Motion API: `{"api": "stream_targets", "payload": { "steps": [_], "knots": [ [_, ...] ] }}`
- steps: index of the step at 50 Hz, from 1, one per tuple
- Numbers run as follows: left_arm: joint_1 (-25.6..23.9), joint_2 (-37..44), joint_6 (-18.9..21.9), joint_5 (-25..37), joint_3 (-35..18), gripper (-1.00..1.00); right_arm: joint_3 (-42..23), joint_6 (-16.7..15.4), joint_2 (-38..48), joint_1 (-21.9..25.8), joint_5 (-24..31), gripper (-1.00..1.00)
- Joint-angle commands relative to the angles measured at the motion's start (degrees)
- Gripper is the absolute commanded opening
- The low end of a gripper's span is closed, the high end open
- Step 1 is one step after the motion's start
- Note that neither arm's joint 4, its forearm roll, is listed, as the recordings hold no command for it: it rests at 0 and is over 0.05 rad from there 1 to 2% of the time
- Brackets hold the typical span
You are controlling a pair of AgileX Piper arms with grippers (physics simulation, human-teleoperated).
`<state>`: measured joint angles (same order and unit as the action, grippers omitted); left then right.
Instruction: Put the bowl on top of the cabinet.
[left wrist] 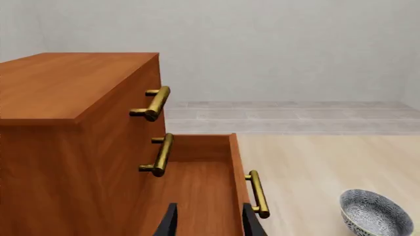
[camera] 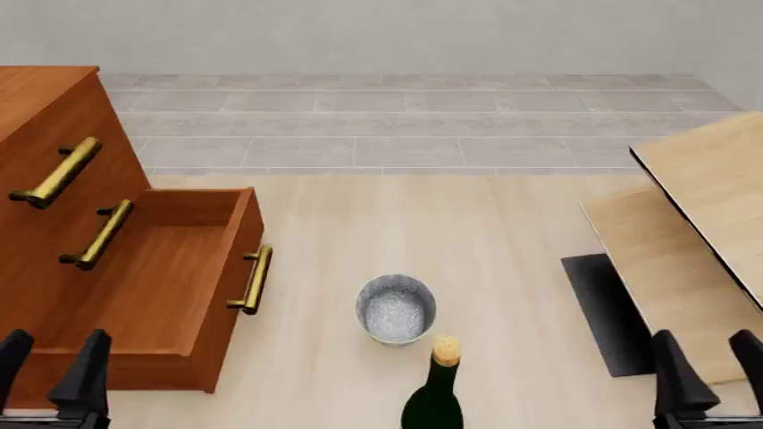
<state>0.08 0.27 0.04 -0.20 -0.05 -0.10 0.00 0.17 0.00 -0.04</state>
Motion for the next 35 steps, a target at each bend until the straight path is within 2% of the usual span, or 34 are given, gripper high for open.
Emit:
{"api": "stream_targets", "payload": {
  "steps": [1,14,20,23,25,26,27,35],
  "knots": [
    [0.27,1.68,0.17,-1.08,-0.01,1.0,-0.15,0.0,0.28,-0.01,-0.06,1.0],
    [-0.94,2.12,1.94,-1.95,-0.01,1.0,-0.15,0.02,0.27,-0.02,-0.06,1.0],
    [-2.35,10.7,2.68,-9.33,-0.53,1.0,-0.15,0.03,0.28,-0.01,-0.06,1.0],
    [-3.37,18.14,3.31,-14.11,-1.88,1.0,-0.15,0.02,0.27,-0.03,-0.06,1.0],
    [-3.97,18.23,4.02,-14.55,-1.89,1.0,-0.15,0.01,0.29,-0.01,-0.06,1.0],
    [-3.19,24.18,3.14,-17.98,-2.96,1.0,-0.15,0.02,0.27,-0.01,-0.06,1.0],
    [-3.08,25.11,3.5,-19.03,-3.08,1.0,-0.15,0.01,0.26,-0.01,-0.07,1.0],
    [-4.13,33.64,4.01,-22.73,-6.82,1.0,-0.15,0.02,0.28,-0.01,-0.06,1.0]
  ]
}}
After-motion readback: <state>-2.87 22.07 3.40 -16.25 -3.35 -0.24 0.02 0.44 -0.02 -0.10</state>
